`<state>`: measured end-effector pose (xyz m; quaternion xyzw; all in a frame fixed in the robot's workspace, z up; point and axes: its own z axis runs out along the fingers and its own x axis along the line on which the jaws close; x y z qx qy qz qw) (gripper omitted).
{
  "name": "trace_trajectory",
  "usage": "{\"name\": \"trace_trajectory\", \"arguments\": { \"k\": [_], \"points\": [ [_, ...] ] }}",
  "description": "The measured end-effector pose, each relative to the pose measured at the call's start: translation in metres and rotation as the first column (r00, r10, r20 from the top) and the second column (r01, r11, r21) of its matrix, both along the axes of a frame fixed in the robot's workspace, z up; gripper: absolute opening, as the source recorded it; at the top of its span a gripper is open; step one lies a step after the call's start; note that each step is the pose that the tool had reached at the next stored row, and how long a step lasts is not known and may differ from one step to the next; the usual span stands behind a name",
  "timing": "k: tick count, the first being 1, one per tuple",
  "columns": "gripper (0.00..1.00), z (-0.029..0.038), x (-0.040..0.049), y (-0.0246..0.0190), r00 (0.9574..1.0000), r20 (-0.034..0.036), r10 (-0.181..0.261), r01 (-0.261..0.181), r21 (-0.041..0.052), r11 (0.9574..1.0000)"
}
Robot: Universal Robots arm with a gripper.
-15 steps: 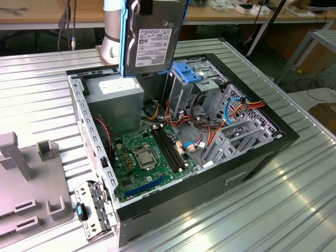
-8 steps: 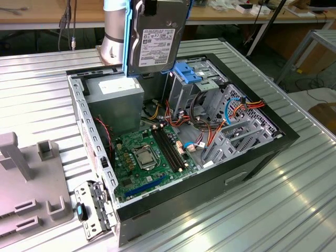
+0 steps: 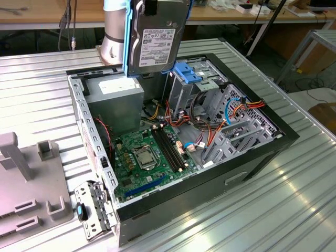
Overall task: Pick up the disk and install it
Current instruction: 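Insert the disk into the insertion slot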
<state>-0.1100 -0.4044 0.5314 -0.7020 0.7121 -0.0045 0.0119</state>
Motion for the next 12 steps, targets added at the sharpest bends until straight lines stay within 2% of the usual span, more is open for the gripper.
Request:
{"name": "trace_trajectory", "arguments": {
  "k": [3,8,9,12],
  "points": [
    [0.37,0.0,0.0,-0.0018,1.0,0.0001,0.0,0.0,0.0001,1.0],
    [0.37,0.0,0.0,-0.008,1.0,0.0,0.0,0.0,0.0,1.0],
    [0.37,0.0,0.0,-0.0095,1.0,0.0,0.0,0.0,0.0001,1.0],
    [0.37,0.0,0.0,-0.018,1.0,0.0,0.0,0.0,0.0001,1.0]
  ]
}}
